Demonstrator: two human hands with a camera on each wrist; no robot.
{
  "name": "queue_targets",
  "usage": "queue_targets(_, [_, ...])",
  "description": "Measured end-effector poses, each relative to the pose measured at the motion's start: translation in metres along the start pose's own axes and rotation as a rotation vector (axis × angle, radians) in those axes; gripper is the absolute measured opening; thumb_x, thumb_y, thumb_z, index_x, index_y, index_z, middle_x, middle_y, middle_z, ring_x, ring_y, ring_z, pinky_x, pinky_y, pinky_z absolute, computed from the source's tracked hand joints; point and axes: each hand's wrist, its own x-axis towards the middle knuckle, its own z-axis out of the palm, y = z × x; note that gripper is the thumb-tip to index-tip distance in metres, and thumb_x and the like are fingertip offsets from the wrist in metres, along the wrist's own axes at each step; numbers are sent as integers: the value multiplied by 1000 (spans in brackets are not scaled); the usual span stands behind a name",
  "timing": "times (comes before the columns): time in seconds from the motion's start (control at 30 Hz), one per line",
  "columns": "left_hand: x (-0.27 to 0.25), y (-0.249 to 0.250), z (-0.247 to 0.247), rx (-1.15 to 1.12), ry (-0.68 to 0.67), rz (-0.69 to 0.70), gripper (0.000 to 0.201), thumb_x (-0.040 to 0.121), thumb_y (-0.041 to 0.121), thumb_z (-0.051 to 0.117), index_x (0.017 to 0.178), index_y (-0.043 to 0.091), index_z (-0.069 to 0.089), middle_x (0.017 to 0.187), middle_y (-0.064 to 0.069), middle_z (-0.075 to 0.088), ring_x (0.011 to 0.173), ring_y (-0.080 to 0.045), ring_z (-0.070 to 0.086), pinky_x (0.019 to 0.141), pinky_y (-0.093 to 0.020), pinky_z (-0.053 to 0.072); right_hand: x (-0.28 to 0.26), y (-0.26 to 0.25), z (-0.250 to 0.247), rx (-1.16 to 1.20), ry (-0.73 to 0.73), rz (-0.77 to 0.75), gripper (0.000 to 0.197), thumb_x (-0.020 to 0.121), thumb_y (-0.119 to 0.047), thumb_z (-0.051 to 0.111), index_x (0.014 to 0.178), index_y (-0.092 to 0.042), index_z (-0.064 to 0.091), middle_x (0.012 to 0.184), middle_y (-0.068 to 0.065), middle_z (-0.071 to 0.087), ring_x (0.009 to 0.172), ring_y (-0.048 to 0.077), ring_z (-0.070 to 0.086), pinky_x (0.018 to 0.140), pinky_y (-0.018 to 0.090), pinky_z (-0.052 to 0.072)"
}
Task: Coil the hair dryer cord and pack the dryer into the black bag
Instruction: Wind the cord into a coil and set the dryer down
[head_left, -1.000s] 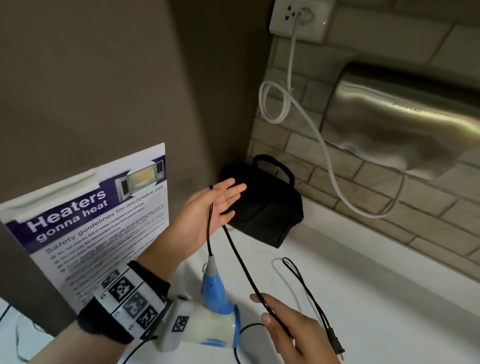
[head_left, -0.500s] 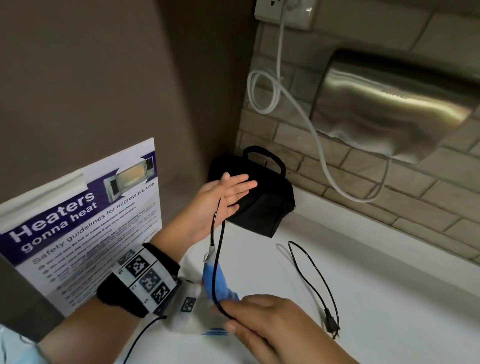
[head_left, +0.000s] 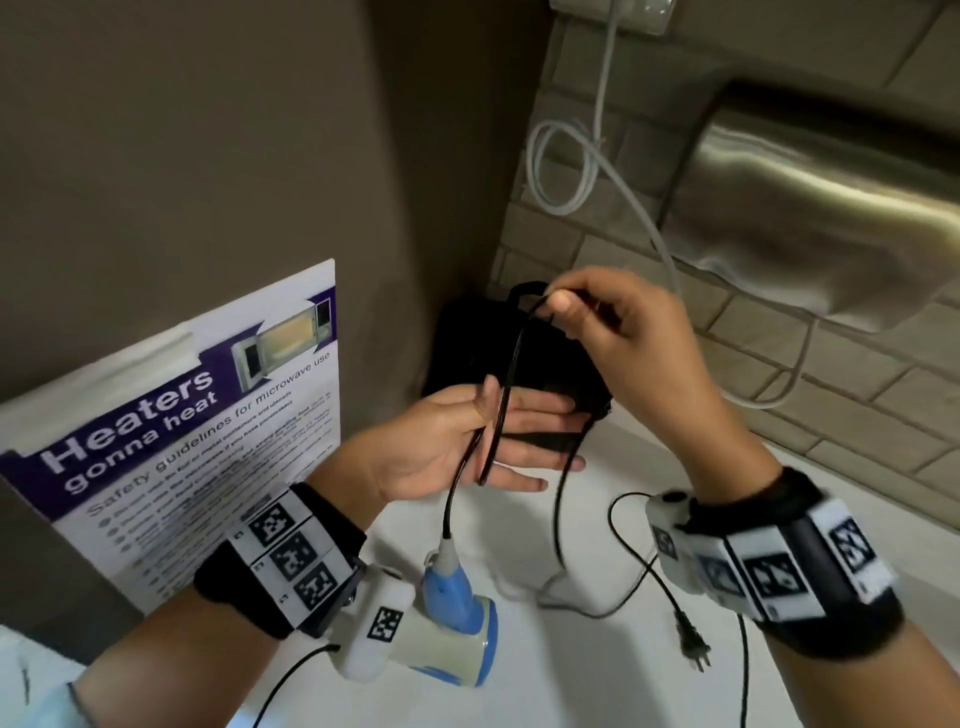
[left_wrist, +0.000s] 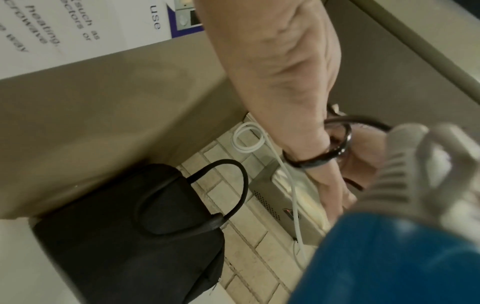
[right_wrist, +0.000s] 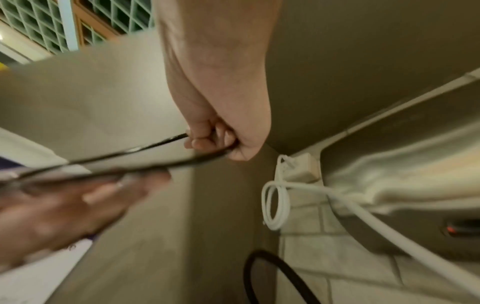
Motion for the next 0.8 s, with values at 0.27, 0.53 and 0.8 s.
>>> queue_targets(0.27, [-1,0,4,-102,-263,-27,56,94,41,30,132,4,49,131,-17,58,117,-41,58,105,-56,39,-3,60,58,191,-181,178,16,90,-30,61,80,-22,71,79,-9,71,80,3,66,74,24,48])
queue_targets(0.53, [2,10,-14,-179,-50,227,49,96,9,34,144,-1,28,148,-22,39,136,-37,38,107,-58,33,-86,73,90,143,-436,266,27,96,-32,47,82,-49,63,58,-12,54,58,1,52,65,23,45])
queue_targets(0.8, [14,8,-26,-146,253,320,44,100,17,31,143,7,34,140,-13,53,129,-29,51,100,-50,45,-135,18,59,-61,-605,238,27,98,-40,33,121,-38,48,87,-21,67,77,2,61,70,20,46])
